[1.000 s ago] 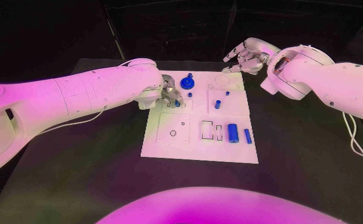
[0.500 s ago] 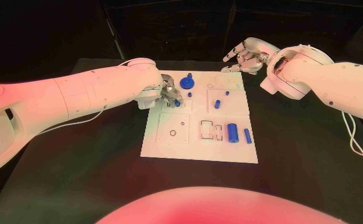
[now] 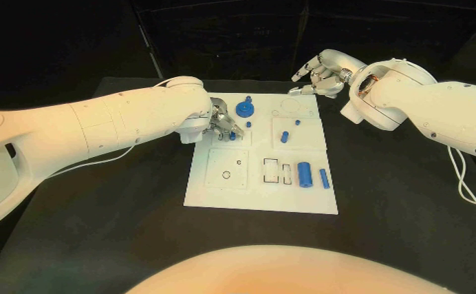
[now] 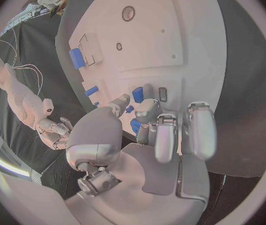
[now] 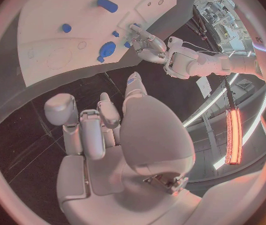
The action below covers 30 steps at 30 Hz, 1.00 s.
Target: Assemble the parts on the task board
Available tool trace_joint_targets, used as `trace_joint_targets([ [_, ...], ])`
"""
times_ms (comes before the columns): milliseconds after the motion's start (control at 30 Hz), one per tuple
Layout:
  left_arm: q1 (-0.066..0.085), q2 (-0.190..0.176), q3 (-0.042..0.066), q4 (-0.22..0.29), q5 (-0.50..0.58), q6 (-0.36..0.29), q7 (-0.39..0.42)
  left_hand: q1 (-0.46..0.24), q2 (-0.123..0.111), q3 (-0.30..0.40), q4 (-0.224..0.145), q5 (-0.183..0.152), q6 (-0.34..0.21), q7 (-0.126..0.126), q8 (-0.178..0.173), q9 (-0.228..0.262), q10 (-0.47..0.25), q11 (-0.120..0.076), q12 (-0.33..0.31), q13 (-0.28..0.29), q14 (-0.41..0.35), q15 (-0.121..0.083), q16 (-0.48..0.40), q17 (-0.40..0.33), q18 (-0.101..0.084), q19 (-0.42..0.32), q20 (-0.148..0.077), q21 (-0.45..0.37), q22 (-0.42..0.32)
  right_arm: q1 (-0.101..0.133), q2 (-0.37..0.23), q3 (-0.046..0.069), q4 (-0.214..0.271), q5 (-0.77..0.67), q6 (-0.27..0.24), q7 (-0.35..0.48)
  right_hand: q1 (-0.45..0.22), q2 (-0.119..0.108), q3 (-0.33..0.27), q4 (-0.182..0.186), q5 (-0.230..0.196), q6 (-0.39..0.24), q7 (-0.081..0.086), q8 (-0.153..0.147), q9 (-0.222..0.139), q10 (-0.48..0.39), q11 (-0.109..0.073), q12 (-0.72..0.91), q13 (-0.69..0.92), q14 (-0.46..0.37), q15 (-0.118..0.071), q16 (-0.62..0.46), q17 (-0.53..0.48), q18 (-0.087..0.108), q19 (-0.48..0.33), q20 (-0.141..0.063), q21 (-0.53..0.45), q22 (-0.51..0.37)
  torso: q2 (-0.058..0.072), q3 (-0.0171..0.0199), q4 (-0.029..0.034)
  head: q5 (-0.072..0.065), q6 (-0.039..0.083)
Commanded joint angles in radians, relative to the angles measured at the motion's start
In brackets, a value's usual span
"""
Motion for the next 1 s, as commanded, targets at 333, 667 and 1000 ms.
trace_joint_targets([
  [333,0.018,-0.035,0.03,0.045,0.002,-0.019,-0.011,0.047,0.015,-0.081,0.024,-0.037,0.006,-0.001,-0.008,0.0,-0.001,-0.004,-0.007,-0.006,0.102,-0.006,0.003,0.263,-0.006,-0.001,-0.005,-0.015,0.016,0.002,0.001,0.001,-0.004,0.003,-0.004,0.003,0.0,-0.007,0.002,0.006,-0.008,-0.007,0.0,0.006,-0.001,-0.003,0.002,0.003,-0.002,0.061,-0.004,-0.005,0.077,0.006,-0.005,0.0,-0.008,-0.004,0.0,-0.0006,0.0009,-0.005,0.002],
  [667,0.093,-0.084,0.079,0.08,0.002,0.034,-0.037,0.095,0.015,-0.156,0.037,-0.037,-0.044,0.011,-0.004,0.01,-0.038,0.006,-0.05,-0.062,0.102,-0.001,0.003,0.263,0.003,-0.02,-0.001,-0.05,-0.02,0.002,0.002,0.001,-0.01,0.003,-0.006,-0.001,0.002,-0.005,0.003,0.006,-0.008,-0.007,0.0,0.007,-0.001,-0.003,0.002,0.003,-0.002,0.061,-0.004,-0.005,0.078,0.006,-0.005,0.0,-0.008,-0.004,0.0,0.0018,0.0015,-0.003,0.005],
  [1000,0.132,-0.038,0.081,-0.079,-0.003,0.109,-0.036,0.183,0.034,-0.228,0.034,-0.038,-0.119,0.052,-0.082,-0.069,-0.112,0.041,-0.127,-0.162,0.102,0.027,0.003,0.263,0.01,-0.038,0.024,-0.085,-0.051,0.002,0.006,0.001,-0.017,0.003,-0.009,-0.006,0.017,0.006,0.01,0.002,0.01,-0.009,0.0,0.009,-0.001,-0.004,0.002,0.005,-0.003,0.061,-0.004,-0.006,0.078,0.006,-0.004,-0.001,-0.009,-0.005,0.002,-0.0011,-0.0007,0.008,0.011],
])
